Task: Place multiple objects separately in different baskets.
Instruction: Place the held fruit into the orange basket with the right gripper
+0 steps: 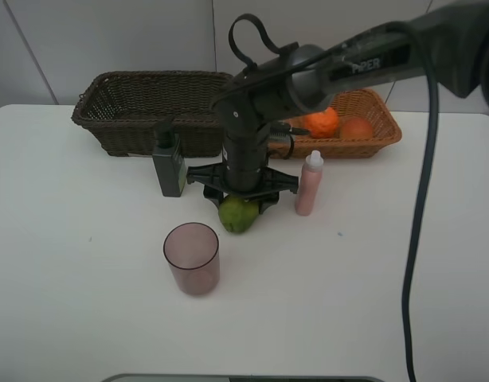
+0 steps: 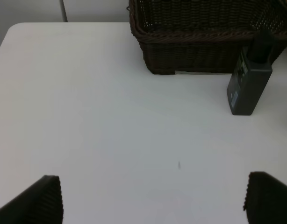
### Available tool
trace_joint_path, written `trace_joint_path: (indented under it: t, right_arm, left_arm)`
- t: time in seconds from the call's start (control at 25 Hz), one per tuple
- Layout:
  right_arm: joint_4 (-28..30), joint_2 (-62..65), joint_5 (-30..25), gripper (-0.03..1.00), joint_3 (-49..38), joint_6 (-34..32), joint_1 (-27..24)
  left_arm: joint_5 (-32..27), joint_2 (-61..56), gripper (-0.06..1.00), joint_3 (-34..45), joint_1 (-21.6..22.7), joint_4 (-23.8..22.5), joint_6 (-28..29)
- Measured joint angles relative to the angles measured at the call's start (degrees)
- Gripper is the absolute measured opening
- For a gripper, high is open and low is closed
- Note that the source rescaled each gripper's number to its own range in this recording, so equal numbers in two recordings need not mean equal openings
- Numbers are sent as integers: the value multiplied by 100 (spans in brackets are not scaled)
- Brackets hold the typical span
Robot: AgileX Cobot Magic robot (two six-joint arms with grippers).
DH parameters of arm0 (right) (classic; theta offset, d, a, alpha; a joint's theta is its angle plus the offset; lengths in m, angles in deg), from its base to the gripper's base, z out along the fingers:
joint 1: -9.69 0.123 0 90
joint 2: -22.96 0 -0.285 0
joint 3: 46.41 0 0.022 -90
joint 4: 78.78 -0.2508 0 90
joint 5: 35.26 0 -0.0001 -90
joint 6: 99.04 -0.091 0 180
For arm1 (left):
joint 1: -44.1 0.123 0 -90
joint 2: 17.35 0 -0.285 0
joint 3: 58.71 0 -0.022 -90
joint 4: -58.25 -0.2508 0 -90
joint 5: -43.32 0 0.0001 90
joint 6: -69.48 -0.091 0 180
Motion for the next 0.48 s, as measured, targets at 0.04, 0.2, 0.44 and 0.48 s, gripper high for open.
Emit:
trace_joint_path:
  t: [0.04,0.2,0.44,0.48]
  right_arm:
    - [0,0,0,48,0,0,0]
    - [29,0,0,48,0,0,0]
    - [42,69,-92,48,71,101,0]
    - [47,107,-156,48,151,230,0]
  left_arm:
    - [0,0,100,0,0,0,0]
    - [0,0,100,0,0,0,0]
    - [0,0,100,0,0,0,0]
    - [0,0,100,0,0,0,0]
